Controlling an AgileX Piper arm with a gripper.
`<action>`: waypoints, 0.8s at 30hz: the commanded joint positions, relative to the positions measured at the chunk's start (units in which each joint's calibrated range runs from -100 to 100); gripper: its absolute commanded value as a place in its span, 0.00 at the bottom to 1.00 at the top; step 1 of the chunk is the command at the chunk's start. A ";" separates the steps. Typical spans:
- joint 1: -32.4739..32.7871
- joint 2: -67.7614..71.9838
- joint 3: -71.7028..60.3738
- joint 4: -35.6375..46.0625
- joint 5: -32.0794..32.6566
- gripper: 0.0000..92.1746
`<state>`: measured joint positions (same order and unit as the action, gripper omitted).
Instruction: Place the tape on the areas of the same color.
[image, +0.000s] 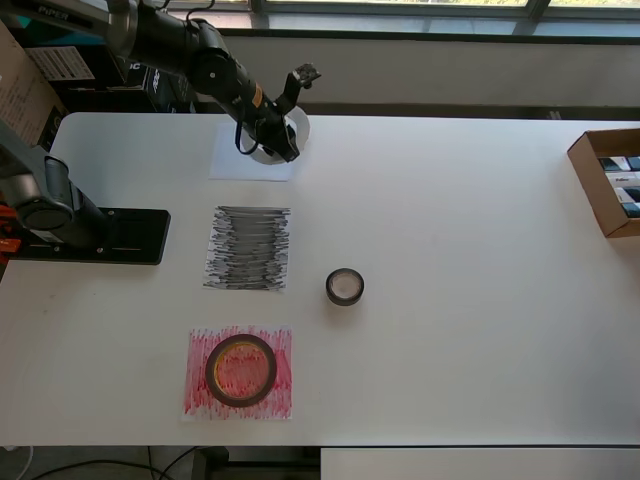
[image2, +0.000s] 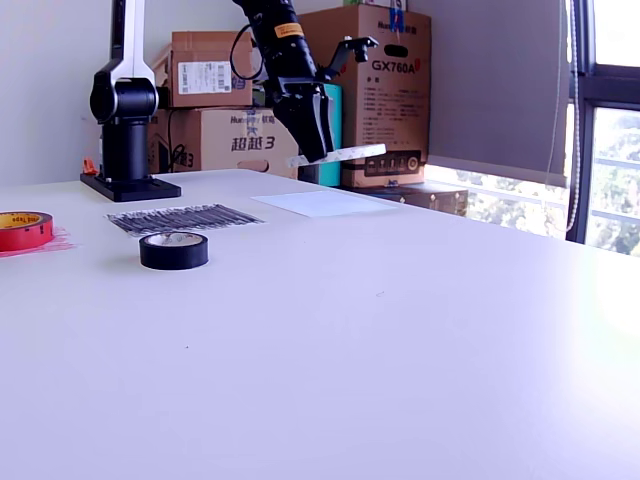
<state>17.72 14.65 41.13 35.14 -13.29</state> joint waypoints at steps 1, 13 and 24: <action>2.97 -0.43 3.26 -0.31 -0.37 0.00; 2.10 2.94 5.08 -0.82 -0.29 0.00; 2.18 3.50 5.17 -0.82 -0.29 0.00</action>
<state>19.66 18.23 46.13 33.97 -13.20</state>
